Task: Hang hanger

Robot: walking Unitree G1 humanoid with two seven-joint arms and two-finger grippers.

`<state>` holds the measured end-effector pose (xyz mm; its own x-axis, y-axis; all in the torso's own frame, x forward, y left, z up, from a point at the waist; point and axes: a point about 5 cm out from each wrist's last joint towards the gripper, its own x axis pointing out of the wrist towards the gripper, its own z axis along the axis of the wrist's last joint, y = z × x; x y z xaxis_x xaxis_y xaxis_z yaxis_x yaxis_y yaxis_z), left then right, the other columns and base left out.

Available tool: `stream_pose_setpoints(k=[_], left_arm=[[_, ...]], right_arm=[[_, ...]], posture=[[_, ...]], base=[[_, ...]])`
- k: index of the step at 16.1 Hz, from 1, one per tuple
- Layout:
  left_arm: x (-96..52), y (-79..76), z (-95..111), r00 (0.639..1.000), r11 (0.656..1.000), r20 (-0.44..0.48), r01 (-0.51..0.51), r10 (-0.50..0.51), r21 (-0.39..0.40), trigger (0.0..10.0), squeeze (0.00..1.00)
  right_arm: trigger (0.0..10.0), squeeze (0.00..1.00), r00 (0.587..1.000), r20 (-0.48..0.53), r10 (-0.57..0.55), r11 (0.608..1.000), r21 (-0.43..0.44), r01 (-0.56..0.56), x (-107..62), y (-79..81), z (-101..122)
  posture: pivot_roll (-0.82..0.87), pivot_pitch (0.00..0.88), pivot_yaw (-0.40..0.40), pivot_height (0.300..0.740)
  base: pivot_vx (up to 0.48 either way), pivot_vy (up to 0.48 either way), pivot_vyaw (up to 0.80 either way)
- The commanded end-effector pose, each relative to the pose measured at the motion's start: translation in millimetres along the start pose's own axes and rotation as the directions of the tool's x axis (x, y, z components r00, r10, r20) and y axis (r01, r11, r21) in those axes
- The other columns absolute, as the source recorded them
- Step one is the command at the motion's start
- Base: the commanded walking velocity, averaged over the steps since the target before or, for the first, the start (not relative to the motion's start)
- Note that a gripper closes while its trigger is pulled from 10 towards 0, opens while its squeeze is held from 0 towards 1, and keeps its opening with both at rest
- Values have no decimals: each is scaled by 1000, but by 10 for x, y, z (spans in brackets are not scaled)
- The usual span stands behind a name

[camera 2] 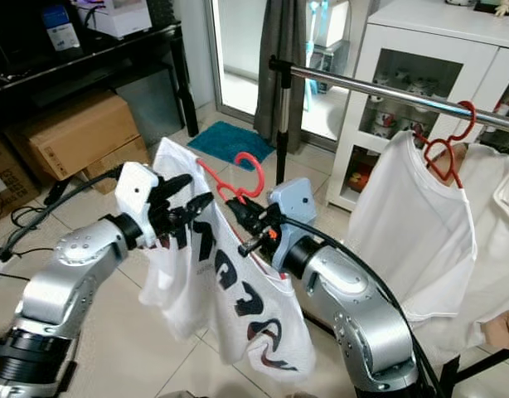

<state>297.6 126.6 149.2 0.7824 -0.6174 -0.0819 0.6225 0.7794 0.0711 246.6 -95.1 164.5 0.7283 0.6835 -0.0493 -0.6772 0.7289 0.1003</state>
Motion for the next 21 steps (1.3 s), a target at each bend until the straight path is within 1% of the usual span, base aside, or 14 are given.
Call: stream_pose_setpoints(k=[1,2,3,7,9,15,21], left_arm=[[15,50,29,1000,1000,3,-25,25,0,9843,0],[33,47,16,1000,1000,5,-29,29,-11,4235,0],[47,47,8,1000,999,6,-30,31,-16,0,0],[61,49,-13,1000,999,2,-30,30,-28,0,0],[66,51,-17,1000,999,2,-29,29,-31,0,0],[65,55,-23,1000,999,3,-26,26,-40,0,0],[28,87,-41,999,998,3,-44,44,-44,0,0]], right_arm=[[0,0,999,46,25,1000,-16,-24,-17,39,79],[0,0,998,50,33,999,-17,-32,-21,45,85],[0,0,998,52,45,999,-20,-44,-26,56,90],[0,0,993,66,102,995,-27,-101,-41,111,109],[0,0,991,70,112,994,-29,-110,-44,118,117],[0,0,990,77,122,992,-31,-120,-51,121,132],[0,0,991,85,106,994,-15,-105,-68,113,136]], posture=[[-83,0,79,740],[-85,0,76,740],[-86,0,75,740],[-85,0,68,740],[-85,0,67,740],[-81,0,63,740],[-79,0,63,740]], base=[[0,0,0],[0,0,0],[0,0,0],[0,0,0],[0,0,0],[0,0,0],[0,0,0]])
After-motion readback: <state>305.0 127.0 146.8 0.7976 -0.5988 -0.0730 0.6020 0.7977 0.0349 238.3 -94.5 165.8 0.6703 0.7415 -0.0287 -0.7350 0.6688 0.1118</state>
